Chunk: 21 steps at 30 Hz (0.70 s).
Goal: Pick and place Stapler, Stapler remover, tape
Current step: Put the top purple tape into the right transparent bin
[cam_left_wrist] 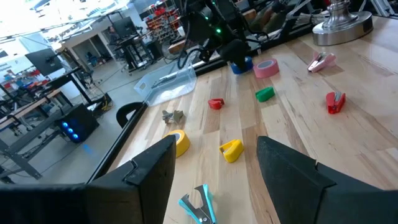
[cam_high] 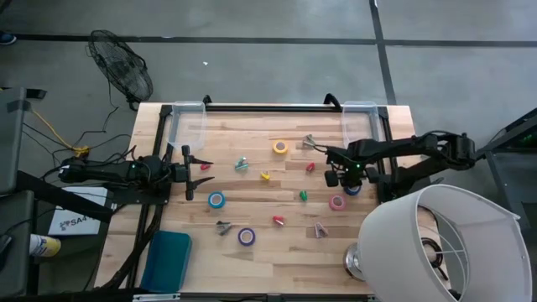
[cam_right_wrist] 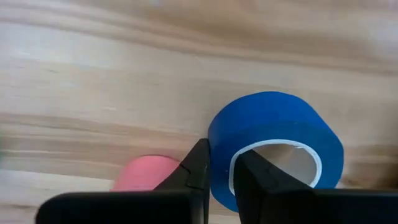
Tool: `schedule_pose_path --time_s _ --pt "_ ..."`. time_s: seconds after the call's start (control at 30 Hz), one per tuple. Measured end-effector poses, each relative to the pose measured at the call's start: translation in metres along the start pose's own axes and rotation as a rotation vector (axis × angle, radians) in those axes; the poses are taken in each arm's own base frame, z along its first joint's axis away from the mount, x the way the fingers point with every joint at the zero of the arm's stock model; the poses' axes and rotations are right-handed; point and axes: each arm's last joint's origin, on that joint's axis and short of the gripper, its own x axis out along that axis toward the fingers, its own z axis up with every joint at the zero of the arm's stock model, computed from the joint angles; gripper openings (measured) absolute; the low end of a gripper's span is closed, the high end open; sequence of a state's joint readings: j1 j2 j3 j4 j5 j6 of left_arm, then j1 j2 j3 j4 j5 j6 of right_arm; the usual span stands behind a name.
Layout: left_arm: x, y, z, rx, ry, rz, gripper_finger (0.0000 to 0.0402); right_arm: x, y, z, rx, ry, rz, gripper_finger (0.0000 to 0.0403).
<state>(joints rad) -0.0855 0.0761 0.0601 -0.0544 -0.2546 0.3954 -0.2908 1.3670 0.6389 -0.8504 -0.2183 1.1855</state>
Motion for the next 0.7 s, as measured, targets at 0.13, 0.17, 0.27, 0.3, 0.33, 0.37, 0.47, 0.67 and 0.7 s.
schedule_pose_path --time_s 0.13,0.17,0.27,0.3,0.33,0.37,0.47,0.67,0.7 --pt "0.000 0.000 0.000 0.000 0.000 0.000 0.0221 -0.017 0.012 0.009 -0.040 -0.065 0.055 0.0032" --pt "0.000 0.000 0.000 0.000 0.000 0.000 0.0221 -0.022 0.015 0.012 -0.048 -0.089 0.064 0.0033" --pt "0.000 0.000 0.000 0.000 0.000 0.000 0.0221 -0.039 0.022 0.022 -0.064 -0.167 0.093 0.0034" --pt "0.000 0.000 0.000 0.000 0.000 0.000 0.0221 -0.046 0.024 0.025 -0.064 -0.195 0.099 0.0033" --pt "0.000 0.000 0.000 0.000 0.000 0.000 0.0221 -0.052 0.026 0.029 -0.064 -0.225 0.103 0.0033" --pt "0.000 0.000 0.000 0.000 0.000 0.000 0.0221 -0.058 0.027 0.032 -0.065 -0.254 0.105 0.0033" --pt "0.000 0.000 0.000 0.000 0.000 0.000 0.0221 -0.078 0.031 0.041 -0.057 -0.350 0.103 0.0034" --pt "0.000 0.000 0.000 0.000 0.000 0.000 0.0221 -0.100 0.026 0.056 0.005 -0.526 0.021 0.0035" --pt "0.000 0.000 0.000 0.000 0.000 0.000 0.0221 -0.101 0.024 0.058 0.022 -0.556 -0.004 0.0035"
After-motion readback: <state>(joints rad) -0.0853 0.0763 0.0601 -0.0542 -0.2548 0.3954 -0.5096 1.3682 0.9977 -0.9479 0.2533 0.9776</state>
